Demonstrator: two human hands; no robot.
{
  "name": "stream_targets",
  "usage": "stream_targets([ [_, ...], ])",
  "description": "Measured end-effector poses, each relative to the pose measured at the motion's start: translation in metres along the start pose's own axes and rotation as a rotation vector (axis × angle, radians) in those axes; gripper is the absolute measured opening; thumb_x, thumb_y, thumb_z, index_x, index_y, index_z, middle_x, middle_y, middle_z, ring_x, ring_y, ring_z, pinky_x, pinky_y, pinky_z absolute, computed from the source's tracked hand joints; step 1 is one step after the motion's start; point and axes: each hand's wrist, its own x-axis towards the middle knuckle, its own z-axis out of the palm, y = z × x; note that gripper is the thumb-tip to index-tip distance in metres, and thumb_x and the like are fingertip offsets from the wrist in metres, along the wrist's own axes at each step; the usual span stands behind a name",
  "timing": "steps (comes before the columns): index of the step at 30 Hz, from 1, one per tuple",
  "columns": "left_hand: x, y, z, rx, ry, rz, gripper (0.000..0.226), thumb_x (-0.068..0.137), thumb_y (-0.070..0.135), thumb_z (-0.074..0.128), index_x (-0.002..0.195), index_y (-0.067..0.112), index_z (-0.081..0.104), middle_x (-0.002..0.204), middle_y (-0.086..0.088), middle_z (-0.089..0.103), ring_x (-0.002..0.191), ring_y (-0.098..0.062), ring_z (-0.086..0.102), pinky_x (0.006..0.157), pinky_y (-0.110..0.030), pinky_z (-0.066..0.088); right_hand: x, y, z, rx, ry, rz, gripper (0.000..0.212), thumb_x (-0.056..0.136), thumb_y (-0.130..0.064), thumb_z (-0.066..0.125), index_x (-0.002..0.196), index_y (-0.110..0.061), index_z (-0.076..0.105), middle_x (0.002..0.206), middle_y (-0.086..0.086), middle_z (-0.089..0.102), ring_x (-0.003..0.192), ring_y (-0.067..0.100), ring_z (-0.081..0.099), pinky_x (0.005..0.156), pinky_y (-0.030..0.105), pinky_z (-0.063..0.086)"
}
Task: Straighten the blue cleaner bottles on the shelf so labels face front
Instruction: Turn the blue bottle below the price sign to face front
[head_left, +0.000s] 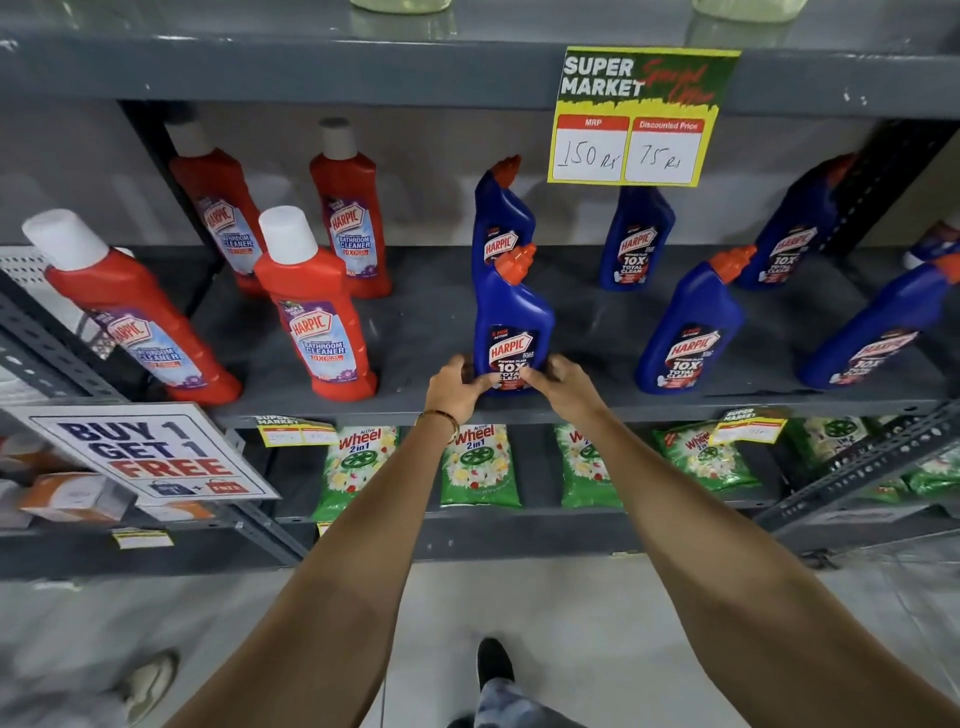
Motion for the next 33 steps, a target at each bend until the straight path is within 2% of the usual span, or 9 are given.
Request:
stream_targets([
  [8, -0.007, 0.001, 0.001, 0.000, -0.003, 0.003, 0.048, 0.082, 0.029, 0.066, 0.119, 0.002, 0.052, 0.121, -0.017, 0.064, 0.111, -0.030, 0.060, 0.097, -0.040, 0.048, -0.007, -0.001, -0.001, 0.008, 0.002, -0.013, 0.034, 0.086, -0.030, 0.062, 0.108, -0.004, 0.058, 0.107, 0.009, 0.064, 0.095, 0.018, 0.058, 0.081, 0.030, 0.044],
  [21, -0.008, 0.003, 0.002, 0.016, 0.000, -0.028, 0.047, 0.082, 0.031, 0.065, 0.118, 0.004, 0.051, 0.121, -0.017, 0.063, 0.110, -0.032, 0.059, 0.096, -0.046, 0.049, -0.011, -0.005, -0.002, -0.005, -0.010, -0.011, 0.035, 0.088, -0.029, 0.059, 0.113, -0.004, 0.057, 0.115, 0.013, 0.066, 0.106, 0.025, 0.061, 0.084, 0.030, 0.046],
  [33, -0.007, 0.003, 0.004, 0.039, -0.002, -0.039, 0.046, 0.081, 0.032, 0.065, 0.117, 0.007, 0.051, 0.120, -0.015, 0.064, 0.109, -0.031, 0.060, 0.095, -0.048, 0.050, -0.012, -0.008, -0.004, -0.029, -0.024, 0.016, 0.037, 0.089, -0.030, 0.058, 0.115, -0.004, 0.056, 0.118, 0.014, 0.064, 0.108, 0.025, 0.059, 0.086, 0.032, 0.045],
])
